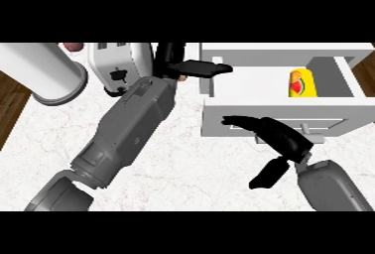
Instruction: Pick up the cup, place it into the drawer and close the drawer
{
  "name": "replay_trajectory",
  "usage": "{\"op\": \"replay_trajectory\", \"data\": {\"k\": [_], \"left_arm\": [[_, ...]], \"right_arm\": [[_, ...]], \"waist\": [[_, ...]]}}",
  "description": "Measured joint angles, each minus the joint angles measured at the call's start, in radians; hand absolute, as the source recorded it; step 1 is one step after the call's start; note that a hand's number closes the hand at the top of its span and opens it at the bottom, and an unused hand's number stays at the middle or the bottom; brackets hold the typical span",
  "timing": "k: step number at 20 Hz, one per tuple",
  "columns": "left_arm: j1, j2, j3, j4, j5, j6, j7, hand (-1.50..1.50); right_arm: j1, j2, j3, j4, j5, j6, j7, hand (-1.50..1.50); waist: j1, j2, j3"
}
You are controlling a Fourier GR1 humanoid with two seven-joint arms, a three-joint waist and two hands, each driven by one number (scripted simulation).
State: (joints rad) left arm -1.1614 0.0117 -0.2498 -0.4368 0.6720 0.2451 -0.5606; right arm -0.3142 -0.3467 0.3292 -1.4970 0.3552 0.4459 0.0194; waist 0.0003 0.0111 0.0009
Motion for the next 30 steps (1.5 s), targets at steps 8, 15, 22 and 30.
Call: {"op": "replay_trajectory", "data": {"k": [8, 15, 22, 30], "left_arm": [[0.107, 0.05, 0.011, -0.093, 0.006, -0.055, -0.007, -1.5], [0.186, 0.1, 0.006, -0.177, 0.013, -0.109, 0.025, -1.5], [0.246, 0.148, -0.001, -0.242, 0.019, -0.162, 0.051, -1.5], [0.292, 0.185, -0.011, -0.278, 0.018, -0.21, 0.062, -1.5]], "right_arm": [[-0.169, 0.06, 0.01, 0.474, 0.164, -0.144, -0.187, 1.5], [-0.359, 0.049, -0.126, 0.777, 0.143, -0.238, -0.357, 1.5], [-0.463, 0.028, -0.223, 0.926, 0.086, -0.229, -0.419, 1.5], [-0.466, 0.005, -0.263, 0.937, 0.017, -0.116, -0.432, 1.5]], "waist": [[0.063, -0.004, -0.002], [0.11, 0.008, 0.003], [0.143, 0.015, 0.009], [0.161, 0.017, 0.013]]}}
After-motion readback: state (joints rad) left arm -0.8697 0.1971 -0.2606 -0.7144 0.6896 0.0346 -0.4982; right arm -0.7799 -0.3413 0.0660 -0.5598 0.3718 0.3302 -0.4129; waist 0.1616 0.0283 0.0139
